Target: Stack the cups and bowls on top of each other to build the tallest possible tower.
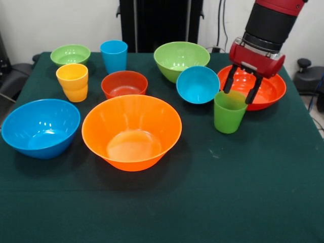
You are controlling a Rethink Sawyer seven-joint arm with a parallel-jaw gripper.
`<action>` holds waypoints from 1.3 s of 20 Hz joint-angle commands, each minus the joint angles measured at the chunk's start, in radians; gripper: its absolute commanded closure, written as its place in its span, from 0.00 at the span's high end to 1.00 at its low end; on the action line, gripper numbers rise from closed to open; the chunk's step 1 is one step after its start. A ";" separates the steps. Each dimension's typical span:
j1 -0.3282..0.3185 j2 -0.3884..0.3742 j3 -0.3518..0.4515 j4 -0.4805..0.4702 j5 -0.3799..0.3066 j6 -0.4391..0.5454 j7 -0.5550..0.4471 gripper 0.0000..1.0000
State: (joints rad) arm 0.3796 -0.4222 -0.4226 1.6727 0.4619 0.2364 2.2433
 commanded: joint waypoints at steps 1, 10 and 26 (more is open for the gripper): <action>-0.024 0.049 0.106 -0.020 0.011 0.065 0.153 1.00; -0.090 0.024 0.216 0.032 0.010 -0.035 0.145 1.00; -0.107 0.025 0.246 0.046 0.012 -0.037 0.165 1.00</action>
State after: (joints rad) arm 0.2923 -0.4299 -0.3026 1.6788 0.4619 0.2281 2.2433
